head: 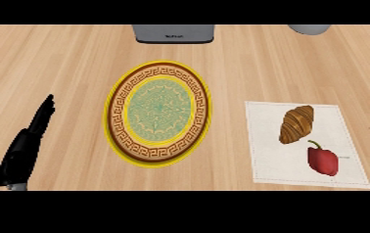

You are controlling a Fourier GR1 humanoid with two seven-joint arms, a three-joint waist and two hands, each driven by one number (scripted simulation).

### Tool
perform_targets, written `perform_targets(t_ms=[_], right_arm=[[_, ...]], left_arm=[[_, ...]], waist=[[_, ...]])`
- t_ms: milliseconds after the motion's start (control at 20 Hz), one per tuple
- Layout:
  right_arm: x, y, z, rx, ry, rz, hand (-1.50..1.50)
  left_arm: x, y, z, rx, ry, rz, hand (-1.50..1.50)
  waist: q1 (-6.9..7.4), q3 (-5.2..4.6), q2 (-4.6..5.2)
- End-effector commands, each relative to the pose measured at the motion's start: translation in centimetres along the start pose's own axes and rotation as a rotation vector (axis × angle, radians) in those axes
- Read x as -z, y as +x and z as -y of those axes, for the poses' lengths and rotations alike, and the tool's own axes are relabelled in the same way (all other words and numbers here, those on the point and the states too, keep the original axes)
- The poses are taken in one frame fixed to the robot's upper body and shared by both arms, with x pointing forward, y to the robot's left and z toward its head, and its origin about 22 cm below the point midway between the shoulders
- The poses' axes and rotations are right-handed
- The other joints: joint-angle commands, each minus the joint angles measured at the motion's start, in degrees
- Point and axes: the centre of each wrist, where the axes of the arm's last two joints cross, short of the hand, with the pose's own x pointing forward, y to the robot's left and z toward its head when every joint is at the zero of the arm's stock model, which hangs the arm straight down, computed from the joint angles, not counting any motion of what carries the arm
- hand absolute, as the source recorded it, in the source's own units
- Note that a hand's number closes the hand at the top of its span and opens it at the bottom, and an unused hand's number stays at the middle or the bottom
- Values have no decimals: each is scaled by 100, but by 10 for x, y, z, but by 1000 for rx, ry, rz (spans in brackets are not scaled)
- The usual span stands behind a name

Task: Pick the bell pepper from the placemat and place it in the plate

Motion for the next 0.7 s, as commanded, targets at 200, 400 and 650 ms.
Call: perform_targets(t_ms=[200, 400, 650], right_arm=[[29, -7, -14, -23, 106, 3, -150], [23, 8, -27, -35, 121, -19, -150], [44, -8, -39, -49, 131, -27, -150]], left_arm=[[-14, 3, 7, 4, 7, 8, 0], [-3, -12, 8, -1, -19, -8, 0], [-18, -11, 4, 10, 0, 2, 0]], waist=[[8, 1, -4], [-17, -2, -3], [-4, -1, -4]])
